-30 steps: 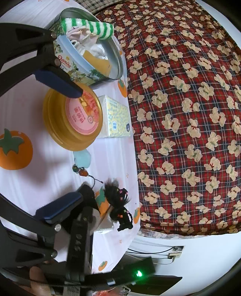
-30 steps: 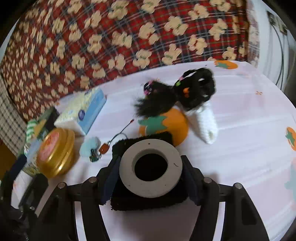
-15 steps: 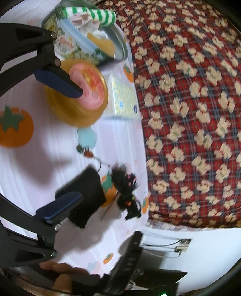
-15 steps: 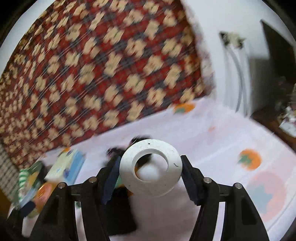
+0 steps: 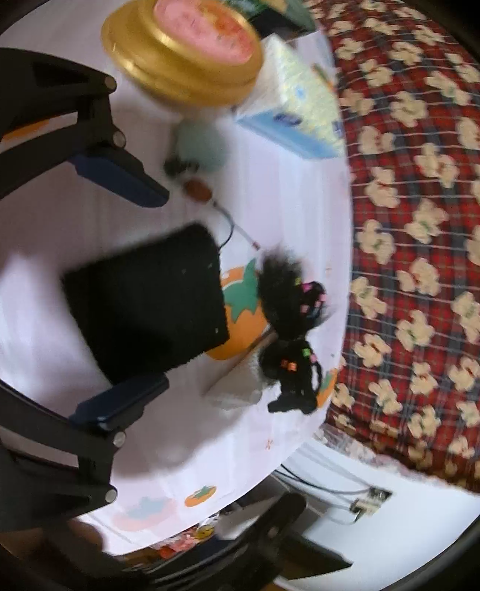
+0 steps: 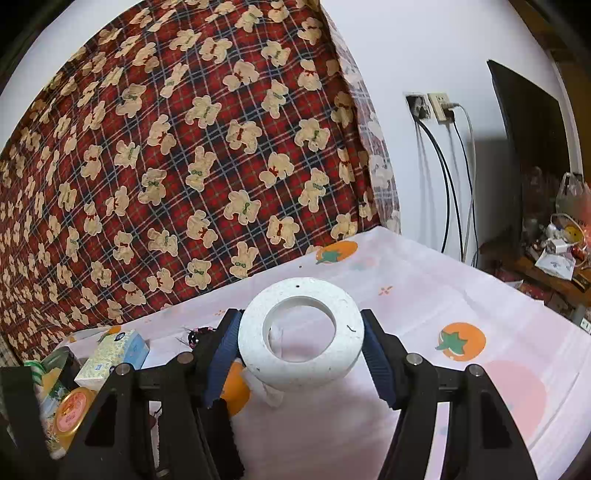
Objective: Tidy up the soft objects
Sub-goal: 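Grasp and lift the white ring with the right gripper while the left gripper grasps the black cloth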
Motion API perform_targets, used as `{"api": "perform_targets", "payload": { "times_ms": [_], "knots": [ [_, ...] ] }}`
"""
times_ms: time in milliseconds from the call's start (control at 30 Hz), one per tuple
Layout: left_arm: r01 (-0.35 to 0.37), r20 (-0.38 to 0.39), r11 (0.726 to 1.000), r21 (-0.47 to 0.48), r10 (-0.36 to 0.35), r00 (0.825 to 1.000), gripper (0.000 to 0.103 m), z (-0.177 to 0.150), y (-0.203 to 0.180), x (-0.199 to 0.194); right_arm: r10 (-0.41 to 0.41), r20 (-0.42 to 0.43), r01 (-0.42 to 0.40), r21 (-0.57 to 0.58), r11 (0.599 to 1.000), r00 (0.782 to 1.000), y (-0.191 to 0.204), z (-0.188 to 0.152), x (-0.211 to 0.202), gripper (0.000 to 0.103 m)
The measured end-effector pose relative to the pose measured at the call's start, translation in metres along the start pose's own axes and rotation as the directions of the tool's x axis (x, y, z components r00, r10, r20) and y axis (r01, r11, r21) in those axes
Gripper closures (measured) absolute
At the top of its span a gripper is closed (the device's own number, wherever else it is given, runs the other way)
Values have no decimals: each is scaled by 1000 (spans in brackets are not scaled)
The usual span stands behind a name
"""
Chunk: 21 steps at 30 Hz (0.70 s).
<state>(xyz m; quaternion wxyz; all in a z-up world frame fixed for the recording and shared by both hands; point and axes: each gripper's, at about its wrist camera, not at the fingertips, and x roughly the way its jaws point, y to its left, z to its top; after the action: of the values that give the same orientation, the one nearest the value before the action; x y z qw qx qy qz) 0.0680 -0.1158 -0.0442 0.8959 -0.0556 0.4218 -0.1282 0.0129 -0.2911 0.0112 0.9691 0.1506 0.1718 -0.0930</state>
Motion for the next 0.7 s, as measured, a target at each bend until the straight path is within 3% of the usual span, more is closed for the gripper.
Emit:
{"api": "perform_targets", "payload": {
  "times_ms": [133, 300, 400, 467, 700],
  "knots": [
    [-18, -32, 1000, -13, 18, 999, 9, 7, -14, 13, 13, -10, -13, 23, 1000, 1000, -5, 0, 1, 37],
    [-113, -68, 991, 65, 117, 991, 5, 10, -33, 24, 19, -1, -19, 40, 999, 1000, -9, 1, -1, 37],
    [-107, -69, 992, 70, 112, 991, 6, 10, -33, 25, 26, -22, -25, 50, 998, 999, -11, 0, 2, 37],
    [-91, -59, 994, 52, 94, 994, 10, 11, -31, 22, 30, -29, -28, 56, 998, 999, -13, -1, 3, 37],
    [20, -20, 1000, -11, -20, 1000, 48, 12, -16, 16, 30, -30, -28, 66, 997, 999, -15, -1, 3, 37]
  ]
}}
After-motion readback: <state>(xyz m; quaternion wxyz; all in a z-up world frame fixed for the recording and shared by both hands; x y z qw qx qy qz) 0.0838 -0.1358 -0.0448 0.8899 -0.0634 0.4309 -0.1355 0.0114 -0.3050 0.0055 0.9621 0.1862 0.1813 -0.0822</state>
